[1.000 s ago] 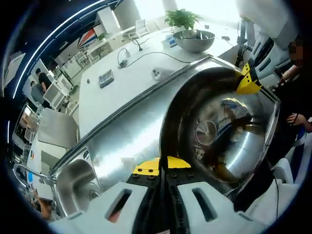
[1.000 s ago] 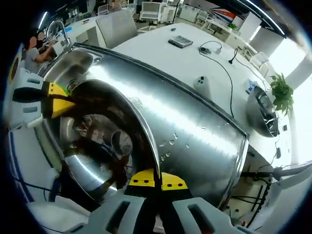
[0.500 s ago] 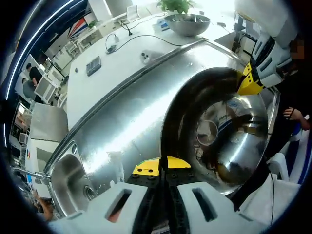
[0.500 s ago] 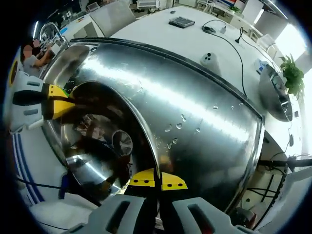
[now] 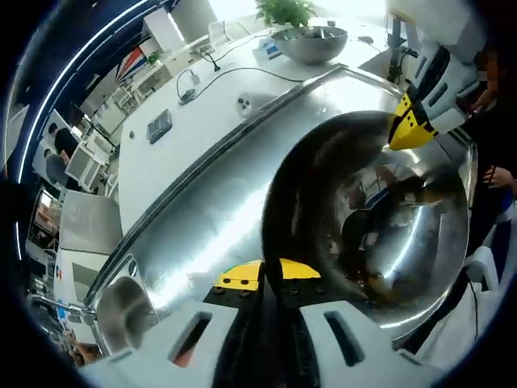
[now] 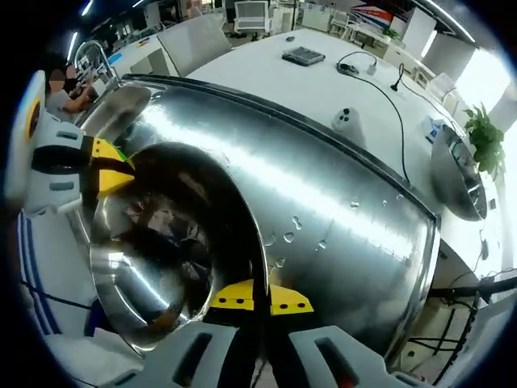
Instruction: Pick up bowl with dirty water move over sink pour dirty water into sink return bowl to place
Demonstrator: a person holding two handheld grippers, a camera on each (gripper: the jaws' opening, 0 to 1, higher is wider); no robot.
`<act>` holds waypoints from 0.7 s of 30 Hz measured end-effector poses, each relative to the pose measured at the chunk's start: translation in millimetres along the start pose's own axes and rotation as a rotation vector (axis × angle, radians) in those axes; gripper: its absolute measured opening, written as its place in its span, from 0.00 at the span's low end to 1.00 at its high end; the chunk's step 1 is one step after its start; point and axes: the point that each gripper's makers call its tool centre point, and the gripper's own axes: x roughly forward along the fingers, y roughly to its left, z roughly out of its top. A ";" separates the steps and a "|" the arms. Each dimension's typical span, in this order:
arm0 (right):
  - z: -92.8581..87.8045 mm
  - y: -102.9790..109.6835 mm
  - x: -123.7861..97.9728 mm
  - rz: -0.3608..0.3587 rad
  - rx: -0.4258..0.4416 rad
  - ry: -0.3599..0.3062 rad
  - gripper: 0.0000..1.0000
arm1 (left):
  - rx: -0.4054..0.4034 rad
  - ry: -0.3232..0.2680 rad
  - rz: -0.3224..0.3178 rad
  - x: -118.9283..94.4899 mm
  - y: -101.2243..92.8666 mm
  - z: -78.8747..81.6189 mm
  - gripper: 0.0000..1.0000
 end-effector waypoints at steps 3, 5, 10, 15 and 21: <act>1.9 -1.7 3.5 0.006 0.007 -0.023 0.00 | -0.036 -0.024 -0.002 5.2 3.5 2.3 0.00; 1.1 -3.1 6.1 0.010 0.010 -0.029 0.00 | -0.053 -0.054 -0.003 8.1 4.5 5.3 0.00; 1.2 -5.3 11.3 0.043 0.024 -0.087 0.00 | -0.075 -0.116 0.000 14.5 5.5 11.0 0.00; 3.8 -6.9 16.2 0.071 -0.004 -0.194 0.02 | -0.085 -0.184 0.015 13.1 5.3 17.4 0.00; 9.8 -6.1 12.4 0.106 0.018 -0.343 0.05 | 0.023 -0.270 0.033 14.4 3.8 19.5 0.00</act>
